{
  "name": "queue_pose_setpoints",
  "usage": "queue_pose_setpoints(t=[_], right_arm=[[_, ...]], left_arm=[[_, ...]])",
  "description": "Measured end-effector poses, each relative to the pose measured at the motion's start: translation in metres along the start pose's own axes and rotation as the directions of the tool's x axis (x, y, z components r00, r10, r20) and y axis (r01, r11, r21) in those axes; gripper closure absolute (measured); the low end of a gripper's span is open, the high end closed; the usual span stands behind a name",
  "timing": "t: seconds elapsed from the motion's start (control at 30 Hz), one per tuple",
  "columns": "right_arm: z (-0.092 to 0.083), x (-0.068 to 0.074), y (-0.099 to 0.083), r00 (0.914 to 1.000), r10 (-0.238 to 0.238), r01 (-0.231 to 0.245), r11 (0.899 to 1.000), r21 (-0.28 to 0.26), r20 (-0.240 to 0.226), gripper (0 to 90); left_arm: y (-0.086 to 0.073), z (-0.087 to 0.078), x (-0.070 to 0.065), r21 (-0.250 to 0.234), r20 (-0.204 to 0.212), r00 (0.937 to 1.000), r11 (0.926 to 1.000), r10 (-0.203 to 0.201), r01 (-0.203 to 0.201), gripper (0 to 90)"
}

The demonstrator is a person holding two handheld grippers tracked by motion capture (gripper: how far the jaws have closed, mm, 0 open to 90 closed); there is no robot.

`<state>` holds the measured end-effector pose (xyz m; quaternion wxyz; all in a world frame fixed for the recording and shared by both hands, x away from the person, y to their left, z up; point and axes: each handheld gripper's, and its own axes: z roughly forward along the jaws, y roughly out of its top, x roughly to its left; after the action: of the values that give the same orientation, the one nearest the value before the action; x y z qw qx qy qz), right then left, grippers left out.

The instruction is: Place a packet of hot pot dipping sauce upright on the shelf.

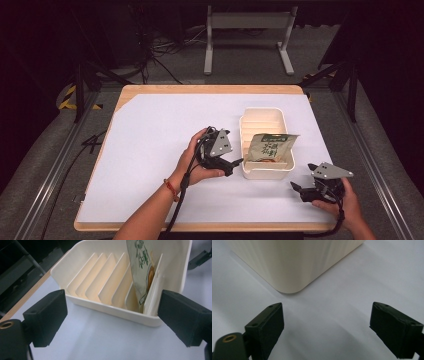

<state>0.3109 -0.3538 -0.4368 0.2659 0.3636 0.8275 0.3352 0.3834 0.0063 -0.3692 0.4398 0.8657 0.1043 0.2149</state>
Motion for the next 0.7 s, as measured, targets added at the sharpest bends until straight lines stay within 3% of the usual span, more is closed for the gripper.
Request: queue_pose_setpoints(t=[0.7], right_arm=[[0.001, 0.003, 0.0, 0.9998, -0.016, 0.016, 1.0, -0.006, -0.015, 12.4]], left_arm=[[-0.03, -0.031, -0.001, 0.094, -0.072, 0.9958, 0.9943, 0.056, -0.049, 8.5]])
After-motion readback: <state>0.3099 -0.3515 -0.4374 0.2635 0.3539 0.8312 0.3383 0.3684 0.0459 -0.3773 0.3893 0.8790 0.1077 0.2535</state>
